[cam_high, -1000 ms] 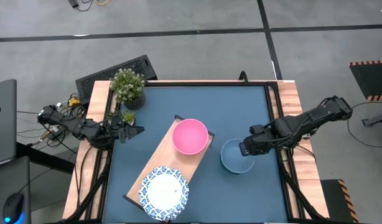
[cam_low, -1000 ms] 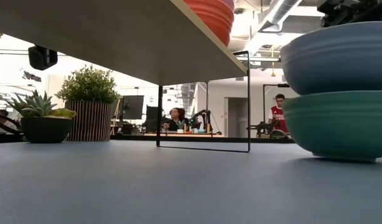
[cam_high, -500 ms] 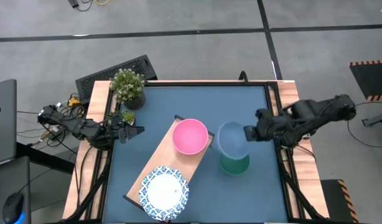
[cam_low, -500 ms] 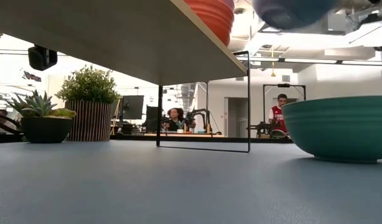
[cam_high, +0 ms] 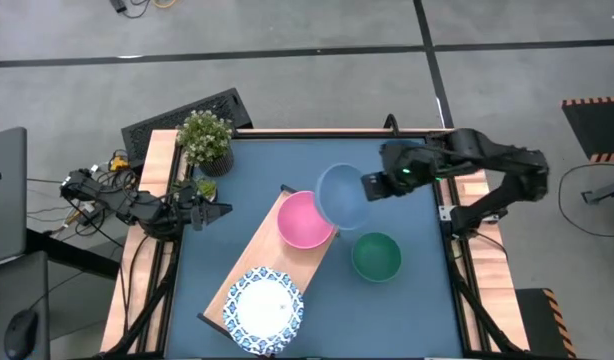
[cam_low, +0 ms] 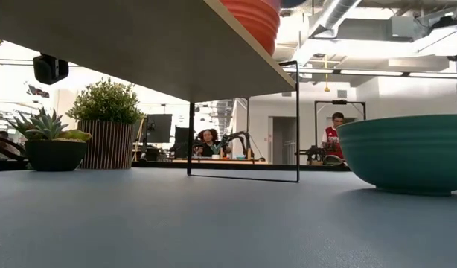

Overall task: Place and stack bowls onto a shelf
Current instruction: Stack the blue bowl on top of the pink bowl on the shelf, then stack the green bowl on top of blue bowl on the shelf

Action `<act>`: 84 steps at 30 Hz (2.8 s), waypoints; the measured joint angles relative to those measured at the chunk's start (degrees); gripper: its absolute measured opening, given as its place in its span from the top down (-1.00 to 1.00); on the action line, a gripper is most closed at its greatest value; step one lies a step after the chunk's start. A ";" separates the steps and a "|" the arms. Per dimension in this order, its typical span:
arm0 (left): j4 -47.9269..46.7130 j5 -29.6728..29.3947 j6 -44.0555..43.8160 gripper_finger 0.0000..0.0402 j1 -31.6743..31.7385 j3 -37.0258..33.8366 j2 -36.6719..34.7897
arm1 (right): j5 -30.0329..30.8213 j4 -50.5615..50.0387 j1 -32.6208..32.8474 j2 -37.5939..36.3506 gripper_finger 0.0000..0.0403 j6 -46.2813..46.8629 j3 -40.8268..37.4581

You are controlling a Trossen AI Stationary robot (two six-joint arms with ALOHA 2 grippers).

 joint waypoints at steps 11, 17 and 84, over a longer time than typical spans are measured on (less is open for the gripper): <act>0.00 0.05 -0.37 0.40 0.00 -0.01 0.01 | -7.50 -0.45 -3.20 13.94 0.88 -9.90 11.99; 0.00 0.47 -0.39 0.40 0.00 -0.01 0.01 | -10.07 -3.53 -3.90 17.60 0.88 -10.40 12.64; -0.85 1.43 -1.51 0.40 -0.02 0.01 -0.01 | -8.89 0.72 14.30 -6.97 -0.10 26.05 -41.82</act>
